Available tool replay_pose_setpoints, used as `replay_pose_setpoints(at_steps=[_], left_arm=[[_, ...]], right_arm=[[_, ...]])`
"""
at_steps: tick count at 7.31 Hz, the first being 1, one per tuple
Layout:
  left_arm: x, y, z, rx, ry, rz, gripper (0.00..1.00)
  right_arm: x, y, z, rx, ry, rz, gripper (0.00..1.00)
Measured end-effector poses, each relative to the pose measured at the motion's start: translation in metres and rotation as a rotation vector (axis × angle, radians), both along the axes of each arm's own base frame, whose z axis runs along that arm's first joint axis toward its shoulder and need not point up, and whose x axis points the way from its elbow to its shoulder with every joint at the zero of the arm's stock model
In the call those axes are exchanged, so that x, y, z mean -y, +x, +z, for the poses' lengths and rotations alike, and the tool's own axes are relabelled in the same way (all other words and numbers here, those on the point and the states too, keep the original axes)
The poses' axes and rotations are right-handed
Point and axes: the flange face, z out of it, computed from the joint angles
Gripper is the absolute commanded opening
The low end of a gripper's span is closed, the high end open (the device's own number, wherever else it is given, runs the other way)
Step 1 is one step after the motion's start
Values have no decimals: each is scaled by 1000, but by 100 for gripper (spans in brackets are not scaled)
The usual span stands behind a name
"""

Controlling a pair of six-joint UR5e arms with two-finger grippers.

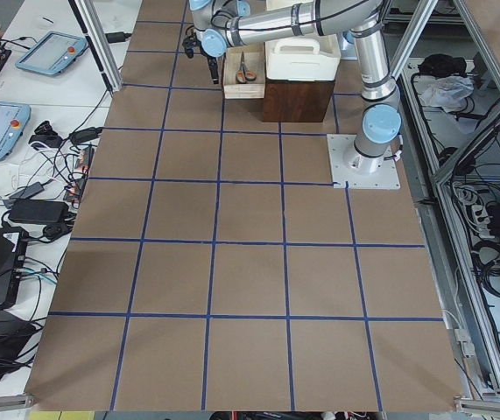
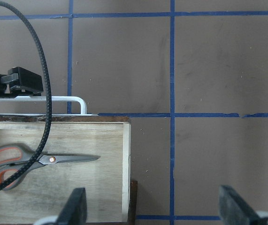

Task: Put scissors in drawer and close it
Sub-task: 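Lower the left gripper to the white drawer handle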

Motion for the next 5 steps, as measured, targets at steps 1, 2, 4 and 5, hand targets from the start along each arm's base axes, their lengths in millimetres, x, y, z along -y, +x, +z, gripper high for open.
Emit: replay_pose_setpoints(at_steps=[1, 2, 4, 5], left_arm=[[-1, 1, 0, 3, 13, 5, 100], [-3, 1, 0, 6, 25, 7, 100], [-7, 1, 2, 13, 46, 20, 100], [-9, 1, 2, 15, 53, 31, 100]], right_arm=[[0, 0, 0, -1, -2, 0, 100], [-1, -1, 1, -1, -3, 0, 100], [-1, -1, 2, -1, -4, 0, 100], [-2, 0, 2, -1, -5, 1, 100]])
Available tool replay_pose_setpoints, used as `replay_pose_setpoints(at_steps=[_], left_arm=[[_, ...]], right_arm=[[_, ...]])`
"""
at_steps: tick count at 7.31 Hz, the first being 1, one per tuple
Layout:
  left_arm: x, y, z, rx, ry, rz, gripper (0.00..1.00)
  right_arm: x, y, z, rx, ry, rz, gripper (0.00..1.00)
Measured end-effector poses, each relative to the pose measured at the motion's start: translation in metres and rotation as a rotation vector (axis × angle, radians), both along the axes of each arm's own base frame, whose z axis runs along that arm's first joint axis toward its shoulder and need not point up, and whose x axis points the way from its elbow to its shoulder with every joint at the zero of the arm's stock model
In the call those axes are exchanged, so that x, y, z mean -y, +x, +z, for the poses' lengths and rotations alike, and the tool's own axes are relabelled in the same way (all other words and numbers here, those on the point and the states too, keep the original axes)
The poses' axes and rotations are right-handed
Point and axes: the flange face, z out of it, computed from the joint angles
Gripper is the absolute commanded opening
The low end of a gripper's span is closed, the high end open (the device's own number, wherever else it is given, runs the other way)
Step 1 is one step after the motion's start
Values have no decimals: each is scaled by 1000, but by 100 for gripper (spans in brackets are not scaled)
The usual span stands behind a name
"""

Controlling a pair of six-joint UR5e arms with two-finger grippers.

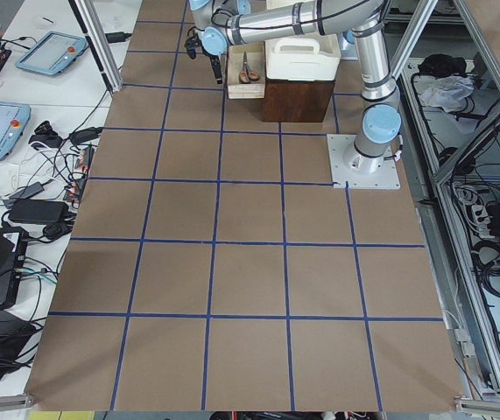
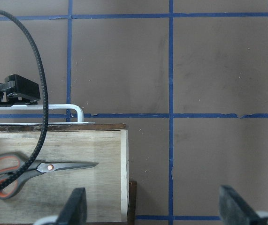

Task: Put scissors in drawer and close it
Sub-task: 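Lower the left gripper to the white drawer handle, then push the drawer closed with the left gripper, away from the robot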

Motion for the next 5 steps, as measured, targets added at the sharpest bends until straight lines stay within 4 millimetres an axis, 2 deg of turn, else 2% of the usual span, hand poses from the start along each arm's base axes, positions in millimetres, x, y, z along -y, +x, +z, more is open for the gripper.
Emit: replay_pose_setpoints(at_steps=[5], left_arm=[[-8, -1, 11, -14, 24, 28, 100]], right_arm=[[0, 0, 0, -2, 0, 0, 100]])
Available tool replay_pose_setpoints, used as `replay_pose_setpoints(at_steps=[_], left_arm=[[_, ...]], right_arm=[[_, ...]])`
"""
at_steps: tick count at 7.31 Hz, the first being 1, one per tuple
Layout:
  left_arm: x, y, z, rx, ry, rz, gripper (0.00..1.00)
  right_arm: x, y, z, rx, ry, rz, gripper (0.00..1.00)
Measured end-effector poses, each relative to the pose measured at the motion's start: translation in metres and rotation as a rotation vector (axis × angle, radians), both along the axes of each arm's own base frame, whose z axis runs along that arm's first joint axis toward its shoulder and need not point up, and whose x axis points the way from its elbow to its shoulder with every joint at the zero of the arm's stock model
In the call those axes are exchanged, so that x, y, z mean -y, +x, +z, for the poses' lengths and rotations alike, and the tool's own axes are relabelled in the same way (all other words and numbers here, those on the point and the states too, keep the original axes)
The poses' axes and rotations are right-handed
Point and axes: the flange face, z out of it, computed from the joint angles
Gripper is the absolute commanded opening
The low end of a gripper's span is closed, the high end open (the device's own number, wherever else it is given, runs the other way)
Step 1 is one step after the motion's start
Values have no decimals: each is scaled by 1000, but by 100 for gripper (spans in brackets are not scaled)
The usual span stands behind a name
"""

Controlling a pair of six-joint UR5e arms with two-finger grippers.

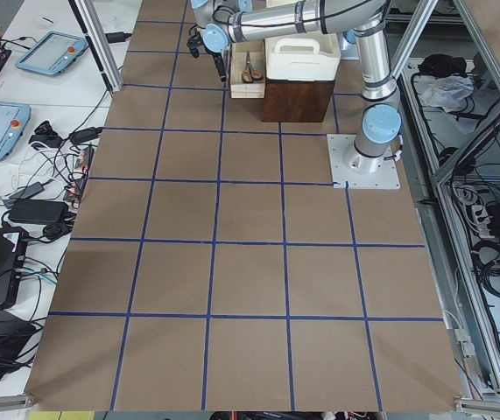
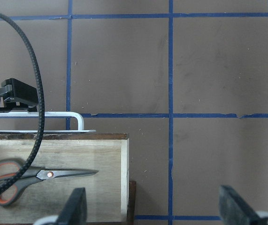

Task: Put scissors in drawer and close it
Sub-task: 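Push the drawer closed with the left gripper, away from the robot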

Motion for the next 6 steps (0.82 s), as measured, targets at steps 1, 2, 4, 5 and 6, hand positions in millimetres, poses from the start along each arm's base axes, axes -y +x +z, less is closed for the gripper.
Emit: replay_pose_setpoints(at_steps=[1, 2, 4, 5, 6], left_arm=[[-2, 0, 2, 2, 9, 5, 100], [-3, 1, 1, 6, 19, 11, 100], [-6, 1, -2, 15, 47, 22, 100], [-8, 2, -2, 21, 63, 30, 100], [-11, 3, -2, 27, 79, 34, 100]], right_arm=[[0, 0, 0, 0, 0, 0, 100], [0, 0, 0, 0, 0, 0, 100], [0, 0, 0, 0, 0, 0, 100], [0, 0, 0, 0, 0, 0, 100], [0, 0, 0, 0, 0, -1, 100]])
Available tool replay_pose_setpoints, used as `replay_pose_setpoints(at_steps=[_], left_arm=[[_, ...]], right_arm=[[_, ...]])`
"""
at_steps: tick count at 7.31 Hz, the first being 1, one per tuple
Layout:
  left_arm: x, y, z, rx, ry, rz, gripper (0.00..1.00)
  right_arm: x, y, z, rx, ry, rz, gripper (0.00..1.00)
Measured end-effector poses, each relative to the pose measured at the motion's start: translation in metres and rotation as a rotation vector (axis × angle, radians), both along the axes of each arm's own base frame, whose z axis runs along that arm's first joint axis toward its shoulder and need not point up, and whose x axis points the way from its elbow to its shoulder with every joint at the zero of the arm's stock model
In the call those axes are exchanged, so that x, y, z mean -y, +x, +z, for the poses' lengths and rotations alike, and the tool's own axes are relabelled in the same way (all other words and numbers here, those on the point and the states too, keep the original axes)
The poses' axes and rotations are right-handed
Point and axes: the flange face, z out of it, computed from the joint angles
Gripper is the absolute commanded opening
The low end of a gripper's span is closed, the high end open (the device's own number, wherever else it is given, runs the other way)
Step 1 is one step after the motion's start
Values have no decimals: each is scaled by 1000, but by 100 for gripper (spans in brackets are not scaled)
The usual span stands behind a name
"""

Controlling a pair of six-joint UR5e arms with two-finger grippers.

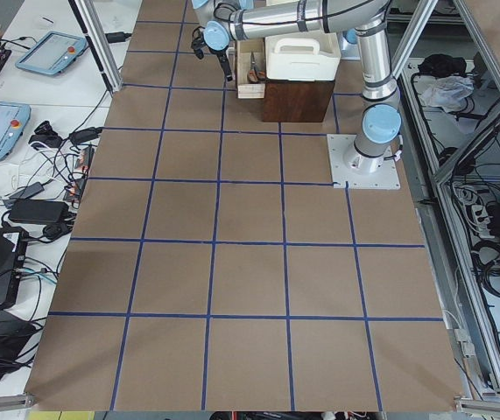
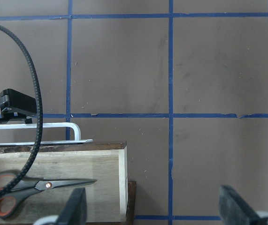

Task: Put scissors in drawer and close it
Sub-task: 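Push the drawer closed with the left gripper, away from the robot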

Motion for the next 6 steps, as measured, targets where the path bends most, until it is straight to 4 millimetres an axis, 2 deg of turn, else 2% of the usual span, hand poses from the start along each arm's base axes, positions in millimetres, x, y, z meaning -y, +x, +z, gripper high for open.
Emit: replay_pose_setpoints(at_steps=[3, 6], left_arm=[[-12, 1, 10, 3, 45, 3, 100], [-19, 2, 11, 12, 86, 7, 100]], right_arm=[[0, 0, 0, 0, 0, -1, 100], [0, 0, 0, 0, 0, 0, 100]])
